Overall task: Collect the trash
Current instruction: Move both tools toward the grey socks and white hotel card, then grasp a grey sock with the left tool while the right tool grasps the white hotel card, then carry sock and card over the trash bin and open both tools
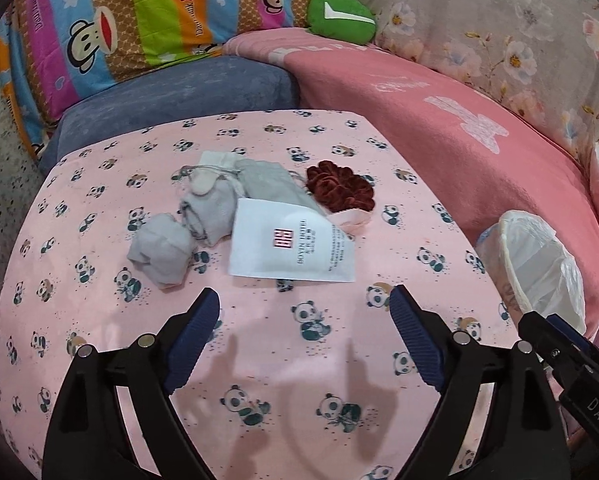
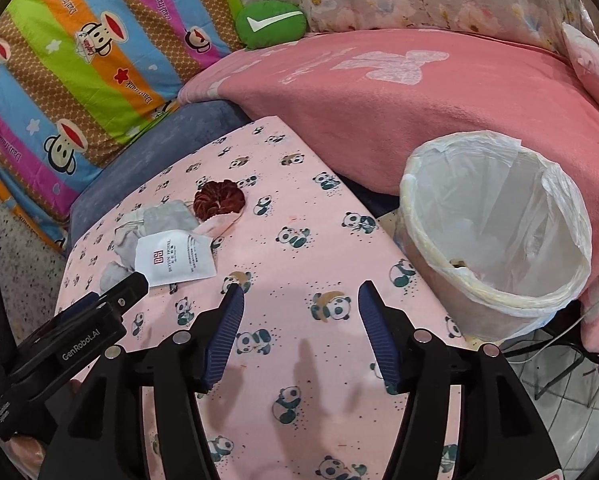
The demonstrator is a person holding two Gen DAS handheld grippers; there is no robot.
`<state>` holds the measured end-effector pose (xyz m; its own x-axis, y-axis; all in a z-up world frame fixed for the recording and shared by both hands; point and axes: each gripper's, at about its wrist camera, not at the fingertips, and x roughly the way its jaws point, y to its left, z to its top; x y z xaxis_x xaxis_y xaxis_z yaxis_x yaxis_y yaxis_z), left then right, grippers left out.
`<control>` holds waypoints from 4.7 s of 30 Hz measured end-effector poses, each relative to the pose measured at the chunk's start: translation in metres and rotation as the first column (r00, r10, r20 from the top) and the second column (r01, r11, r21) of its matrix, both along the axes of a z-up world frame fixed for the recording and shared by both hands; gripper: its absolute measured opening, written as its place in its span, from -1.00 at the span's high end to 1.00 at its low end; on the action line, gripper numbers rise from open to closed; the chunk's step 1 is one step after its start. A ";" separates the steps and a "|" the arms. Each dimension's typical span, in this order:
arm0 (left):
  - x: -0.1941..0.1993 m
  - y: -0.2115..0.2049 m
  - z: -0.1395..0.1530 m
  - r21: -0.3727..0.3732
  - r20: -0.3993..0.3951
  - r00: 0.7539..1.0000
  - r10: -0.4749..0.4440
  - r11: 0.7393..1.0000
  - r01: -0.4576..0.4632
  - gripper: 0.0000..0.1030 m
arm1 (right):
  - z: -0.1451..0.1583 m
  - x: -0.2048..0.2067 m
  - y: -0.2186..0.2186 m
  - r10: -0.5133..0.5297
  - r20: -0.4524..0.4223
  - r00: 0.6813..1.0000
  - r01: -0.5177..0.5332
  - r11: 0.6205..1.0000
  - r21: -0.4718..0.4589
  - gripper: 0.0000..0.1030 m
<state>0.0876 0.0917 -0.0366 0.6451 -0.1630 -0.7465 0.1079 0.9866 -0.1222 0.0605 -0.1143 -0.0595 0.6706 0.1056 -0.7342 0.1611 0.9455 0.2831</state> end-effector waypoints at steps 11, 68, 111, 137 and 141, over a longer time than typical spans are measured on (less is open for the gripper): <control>0.019 0.070 -0.014 0.046 -0.016 0.994 0.112 0.993 -0.111 -0.65 | -0.003 0.027 0.053 0.088 -0.013 0.996 -0.089 0.996 -0.003 -0.30; 0.066 0.130 -0.039 -0.175 -0.132 0.989 0.068 0.980 -0.091 0.39 | -0.060 0.137 0.181 0.245 -0.119 0.962 -0.263 0.947 -0.183 -0.60; 0.051 0.104 -0.034 -0.127 -0.136 0.989 0.051 0.990 -0.068 0.39 | -0.059 0.160 0.141 0.251 -0.123 0.960 -0.262 0.961 -0.089 0.05; 0.010 0.032 -0.042 -0.148 -0.180 0.976 -0.122 0.984 0.096 0.39 | -0.061 0.028 0.053 0.136 -0.073 0.988 -0.133 0.990 0.049 -0.10; 0.007 0.023 -0.042 -0.142 -0.180 0.974 -0.139 0.983 0.114 0.39 | -0.064 0.028 0.055 0.193 -0.079 0.978 -0.193 0.981 0.017 -0.29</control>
<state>0.0945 0.1145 -0.0789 0.4624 -0.3377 -0.8199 0.1936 0.9408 -0.2783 0.0881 -0.0596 -0.1230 0.5762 0.2342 -0.7830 -0.0018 0.9584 0.2854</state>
